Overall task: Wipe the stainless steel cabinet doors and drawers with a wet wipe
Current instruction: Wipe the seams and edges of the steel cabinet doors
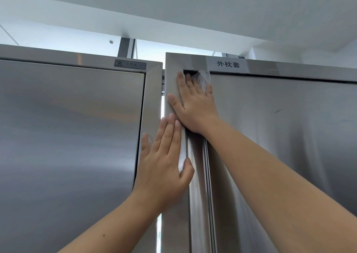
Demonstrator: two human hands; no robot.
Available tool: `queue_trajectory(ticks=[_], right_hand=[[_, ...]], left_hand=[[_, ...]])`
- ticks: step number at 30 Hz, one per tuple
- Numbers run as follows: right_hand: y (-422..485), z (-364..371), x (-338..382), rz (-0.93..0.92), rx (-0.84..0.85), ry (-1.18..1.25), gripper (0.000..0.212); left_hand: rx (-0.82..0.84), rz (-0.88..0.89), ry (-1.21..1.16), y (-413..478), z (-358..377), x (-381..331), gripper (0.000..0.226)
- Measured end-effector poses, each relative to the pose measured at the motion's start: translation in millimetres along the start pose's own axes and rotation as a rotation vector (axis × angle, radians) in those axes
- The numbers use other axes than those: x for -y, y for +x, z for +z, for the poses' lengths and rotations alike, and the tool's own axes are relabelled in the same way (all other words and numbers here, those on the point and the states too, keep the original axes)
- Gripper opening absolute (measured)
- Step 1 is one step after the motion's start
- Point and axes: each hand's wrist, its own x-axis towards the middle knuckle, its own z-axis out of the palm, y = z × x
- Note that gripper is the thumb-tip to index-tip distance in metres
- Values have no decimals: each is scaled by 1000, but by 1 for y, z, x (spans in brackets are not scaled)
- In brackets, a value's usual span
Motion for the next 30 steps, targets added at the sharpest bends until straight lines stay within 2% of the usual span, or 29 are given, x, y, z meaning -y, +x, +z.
queue_trajectory(ticks=[10, 15, 19, 25, 30], right_hand=[[-17, 3, 1, -57, 53, -8, 67], [-13, -6, 0, -110, 31, -192, 71], [-12, -7, 3, -126, 38, -231, 75], [-15, -3, 0, -88, 1, -43, 76], [-16, 1, -4, -51, -17, -56, 74]], left_hand=[[3, -18, -28, -6, 0, 0, 70], [7, -9, -17, -8, 0, 0, 72], [2, -10, 2, -9, -1, 1, 72], [20, -18, 1, -10, -2, 0, 71], [30, -22, -1, -11, -2, 1, 70]])
